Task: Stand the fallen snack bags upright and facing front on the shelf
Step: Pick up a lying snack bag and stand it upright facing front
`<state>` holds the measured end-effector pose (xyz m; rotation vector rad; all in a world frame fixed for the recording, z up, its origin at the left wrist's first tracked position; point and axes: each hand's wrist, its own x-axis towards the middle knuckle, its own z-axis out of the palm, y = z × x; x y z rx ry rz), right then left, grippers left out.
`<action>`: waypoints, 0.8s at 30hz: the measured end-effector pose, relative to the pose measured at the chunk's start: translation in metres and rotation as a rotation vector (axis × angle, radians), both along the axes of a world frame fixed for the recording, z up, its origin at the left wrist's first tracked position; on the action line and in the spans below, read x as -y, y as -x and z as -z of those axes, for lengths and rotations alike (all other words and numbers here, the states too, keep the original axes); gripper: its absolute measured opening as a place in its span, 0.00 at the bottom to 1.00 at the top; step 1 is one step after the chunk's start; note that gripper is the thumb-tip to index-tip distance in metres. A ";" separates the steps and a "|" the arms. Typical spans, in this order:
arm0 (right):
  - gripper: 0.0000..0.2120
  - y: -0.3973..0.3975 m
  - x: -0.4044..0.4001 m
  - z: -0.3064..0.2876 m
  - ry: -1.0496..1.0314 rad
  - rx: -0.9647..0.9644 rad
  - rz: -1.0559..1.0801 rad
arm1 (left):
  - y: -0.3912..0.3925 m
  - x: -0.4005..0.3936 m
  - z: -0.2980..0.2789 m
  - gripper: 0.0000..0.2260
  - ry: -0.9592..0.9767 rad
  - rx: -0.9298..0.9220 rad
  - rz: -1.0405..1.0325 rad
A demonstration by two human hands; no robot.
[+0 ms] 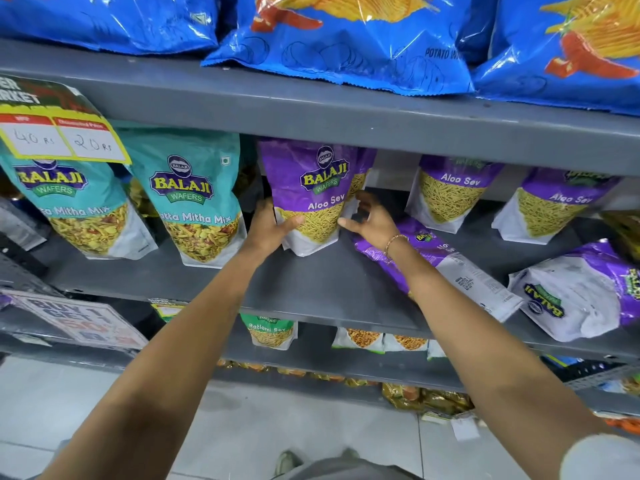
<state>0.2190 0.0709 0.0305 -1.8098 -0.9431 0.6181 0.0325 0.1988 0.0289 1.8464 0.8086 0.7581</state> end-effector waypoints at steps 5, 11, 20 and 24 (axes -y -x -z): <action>0.37 0.006 -0.011 -0.005 -0.028 -0.043 -0.085 | 0.001 -0.002 -0.005 0.36 0.099 -0.023 0.050; 0.32 0.025 -0.016 -0.001 -0.046 -0.019 0.004 | 0.002 -0.001 -0.003 0.38 -0.004 -0.053 0.036; 0.30 0.056 0.007 0.003 -0.074 0.089 0.097 | 0.016 0.005 0.007 0.34 -0.005 -0.079 0.059; 0.29 0.072 0.017 0.009 -0.106 0.105 0.126 | 0.025 0.010 0.013 0.34 0.024 -0.088 0.095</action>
